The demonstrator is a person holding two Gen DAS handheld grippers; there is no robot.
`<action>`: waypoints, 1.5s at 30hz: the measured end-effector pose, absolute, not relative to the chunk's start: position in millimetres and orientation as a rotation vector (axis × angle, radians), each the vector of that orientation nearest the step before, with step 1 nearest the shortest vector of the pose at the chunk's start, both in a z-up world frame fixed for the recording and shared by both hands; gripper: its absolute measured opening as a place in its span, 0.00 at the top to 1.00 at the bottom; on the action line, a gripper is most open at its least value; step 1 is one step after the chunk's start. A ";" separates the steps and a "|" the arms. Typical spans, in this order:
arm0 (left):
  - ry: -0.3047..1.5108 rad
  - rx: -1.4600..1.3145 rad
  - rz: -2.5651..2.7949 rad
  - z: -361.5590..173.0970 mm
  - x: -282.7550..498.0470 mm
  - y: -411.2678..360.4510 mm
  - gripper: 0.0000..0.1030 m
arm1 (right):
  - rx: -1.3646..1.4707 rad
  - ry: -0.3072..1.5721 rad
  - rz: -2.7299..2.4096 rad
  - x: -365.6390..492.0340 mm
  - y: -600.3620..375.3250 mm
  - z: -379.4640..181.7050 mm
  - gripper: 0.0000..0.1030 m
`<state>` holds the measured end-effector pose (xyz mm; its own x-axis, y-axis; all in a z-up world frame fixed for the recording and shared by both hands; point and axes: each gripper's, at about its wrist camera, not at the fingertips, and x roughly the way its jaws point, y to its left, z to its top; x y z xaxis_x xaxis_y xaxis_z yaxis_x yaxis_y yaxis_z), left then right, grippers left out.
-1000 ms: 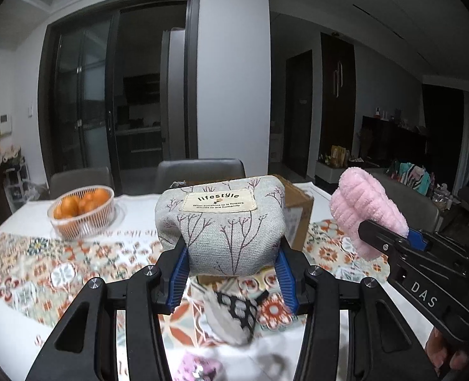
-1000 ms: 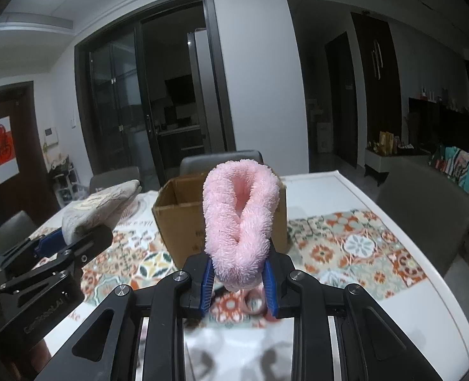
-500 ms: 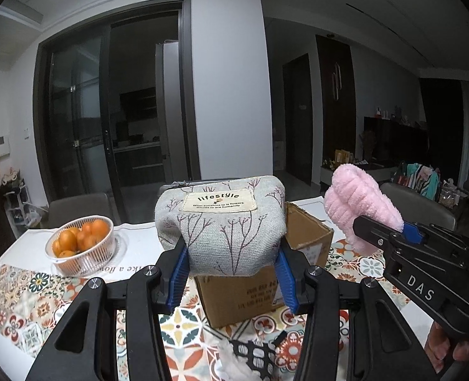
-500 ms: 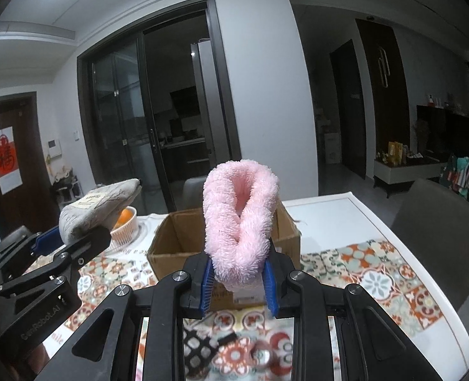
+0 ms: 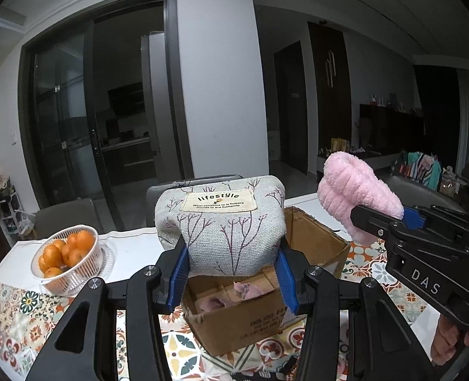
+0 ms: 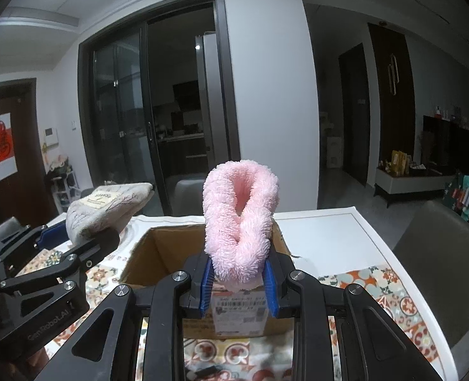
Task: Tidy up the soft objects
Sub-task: 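Lower both items into the box and open both tools, then withdraw both tools from the box toward the pink tissue pack and white cloth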
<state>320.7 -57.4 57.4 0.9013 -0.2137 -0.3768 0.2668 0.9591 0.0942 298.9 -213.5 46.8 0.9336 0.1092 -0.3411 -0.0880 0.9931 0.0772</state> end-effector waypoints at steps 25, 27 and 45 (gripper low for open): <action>0.665 0.199 -0.320 3.7 410.6 -82.1 0.50 | 0.047 0.620 0.186 403.1 -228.1 -1.0 0.72; 0.674 0.204 -0.322 2.5 412.4 -82.8 0.45 | 0.041 0.625 0.181 406.3 -226.7 -2.1 0.68; 0.579 0.218 -0.253 26.6 370.9 -66.7 0.21 | 0.004 0.512 0.057 360.5 -224.3 21.0 0.37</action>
